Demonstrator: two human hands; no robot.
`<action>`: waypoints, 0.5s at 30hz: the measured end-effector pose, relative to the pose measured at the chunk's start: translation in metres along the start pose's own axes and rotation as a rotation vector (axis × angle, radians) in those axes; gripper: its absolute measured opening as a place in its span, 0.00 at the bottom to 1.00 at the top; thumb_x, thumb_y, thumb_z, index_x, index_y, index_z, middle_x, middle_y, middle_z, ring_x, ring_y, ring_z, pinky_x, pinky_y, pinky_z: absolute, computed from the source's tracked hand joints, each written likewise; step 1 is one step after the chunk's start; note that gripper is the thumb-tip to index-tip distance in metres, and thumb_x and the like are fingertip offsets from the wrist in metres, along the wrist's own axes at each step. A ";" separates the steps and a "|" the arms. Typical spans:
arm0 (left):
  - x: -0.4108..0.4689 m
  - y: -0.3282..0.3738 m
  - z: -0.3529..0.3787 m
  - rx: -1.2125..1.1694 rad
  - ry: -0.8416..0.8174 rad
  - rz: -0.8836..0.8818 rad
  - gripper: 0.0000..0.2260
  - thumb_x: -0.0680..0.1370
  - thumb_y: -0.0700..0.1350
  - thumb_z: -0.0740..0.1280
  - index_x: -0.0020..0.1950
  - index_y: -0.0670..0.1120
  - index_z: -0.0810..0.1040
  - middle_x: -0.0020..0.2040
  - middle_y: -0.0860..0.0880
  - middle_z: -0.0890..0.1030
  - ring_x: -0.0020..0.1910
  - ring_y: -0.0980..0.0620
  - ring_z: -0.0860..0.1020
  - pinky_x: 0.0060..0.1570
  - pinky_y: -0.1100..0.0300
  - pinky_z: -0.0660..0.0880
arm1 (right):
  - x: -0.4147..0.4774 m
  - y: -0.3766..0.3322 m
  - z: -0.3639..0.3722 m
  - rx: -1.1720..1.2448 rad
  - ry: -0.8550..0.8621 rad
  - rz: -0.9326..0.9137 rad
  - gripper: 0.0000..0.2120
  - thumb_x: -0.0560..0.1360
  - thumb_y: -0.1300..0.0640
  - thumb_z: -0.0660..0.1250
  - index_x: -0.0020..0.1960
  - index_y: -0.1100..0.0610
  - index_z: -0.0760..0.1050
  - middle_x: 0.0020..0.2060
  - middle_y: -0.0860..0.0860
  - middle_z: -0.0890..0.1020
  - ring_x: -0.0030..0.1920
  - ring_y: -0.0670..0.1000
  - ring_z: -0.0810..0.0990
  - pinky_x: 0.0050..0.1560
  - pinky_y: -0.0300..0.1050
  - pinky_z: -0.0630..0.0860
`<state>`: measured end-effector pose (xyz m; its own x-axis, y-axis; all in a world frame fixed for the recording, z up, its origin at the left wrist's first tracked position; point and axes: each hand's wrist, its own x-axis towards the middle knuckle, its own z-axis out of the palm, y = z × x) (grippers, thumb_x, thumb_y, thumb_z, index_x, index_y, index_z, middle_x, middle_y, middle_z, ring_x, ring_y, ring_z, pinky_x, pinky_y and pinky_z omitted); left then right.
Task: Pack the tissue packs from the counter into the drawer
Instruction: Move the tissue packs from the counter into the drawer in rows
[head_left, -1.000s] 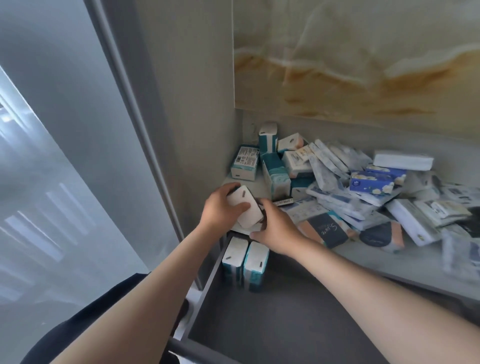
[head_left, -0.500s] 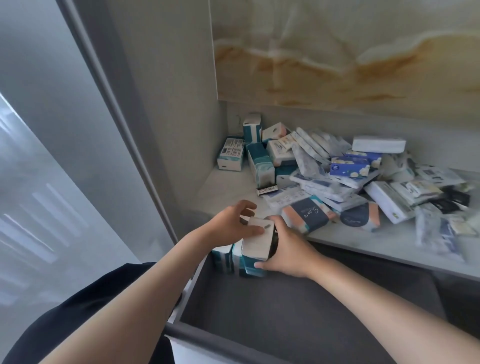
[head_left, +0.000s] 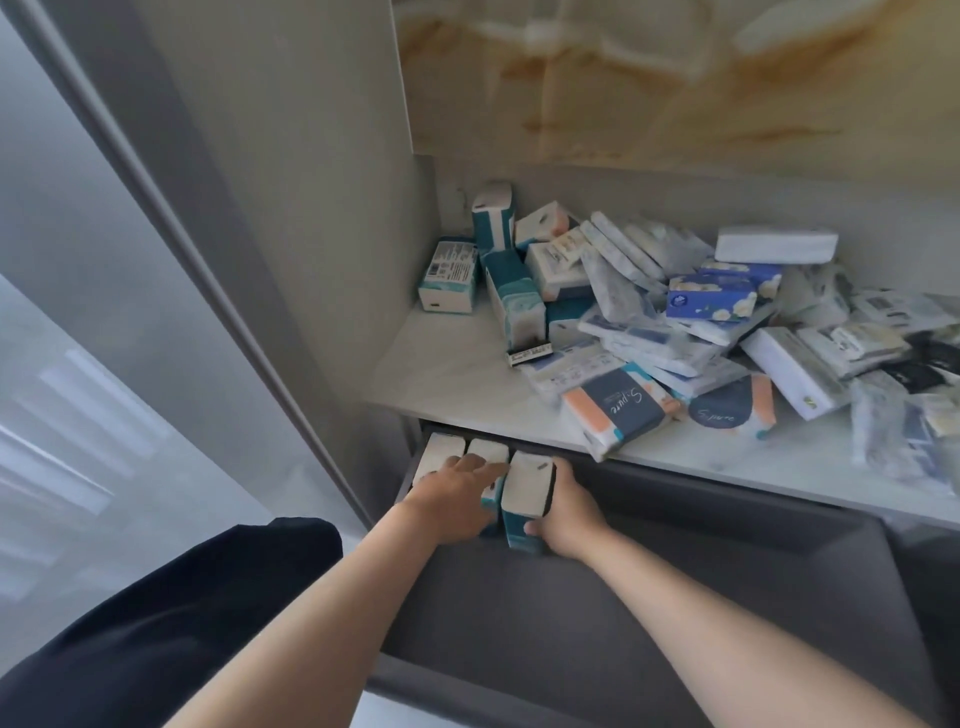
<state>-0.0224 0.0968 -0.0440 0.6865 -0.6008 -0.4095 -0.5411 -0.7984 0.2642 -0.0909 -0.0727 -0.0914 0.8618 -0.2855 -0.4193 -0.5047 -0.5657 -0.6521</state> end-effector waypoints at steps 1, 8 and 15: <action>0.002 -0.002 0.003 0.018 0.001 0.010 0.30 0.78 0.52 0.64 0.78 0.60 0.56 0.76 0.51 0.59 0.74 0.48 0.59 0.68 0.47 0.67 | 0.002 0.000 0.005 0.018 0.014 0.022 0.38 0.69 0.61 0.76 0.72 0.51 0.59 0.63 0.52 0.77 0.61 0.55 0.77 0.53 0.44 0.74; 0.010 0.005 0.008 0.173 0.028 0.132 0.30 0.77 0.48 0.64 0.78 0.59 0.58 0.76 0.50 0.56 0.74 0.48 0.56 0.68 0.51 0.65 | -0.002 0.001 0.025 0.221 0.255 0.066 0.42 0.64 0.65 0.79 0.72 0.59 0.60 0.67 0.57 0.70 0.63 0.57 0.75 0.57 0.43 0.72; 0.013 0.009 0.005 0.127 -0.001 0.075 0.28 0.78 0.52 0.64 0.77 0.58 0.60 0.75 0.50 0.57 0.74 0.48 0.56 0.68 0.49 0.65 | -0.015 -0.002 0.014 0.124 0.064 -0.027 0.39 0.66 0.60 0.73 0.74 0.53 0.61 0.69 0.52 0.71 0.66 0.55 0.75 0.62 0.46 0.74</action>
<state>-0.0206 0.0819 -0.0516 0.6413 -0.6586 -0.3937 -0.6482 -0.7396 0.1813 -0.1032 -0.0561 -0.0929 0.8748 -0.3224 -0.3615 -0.4799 -0.4750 -0.7376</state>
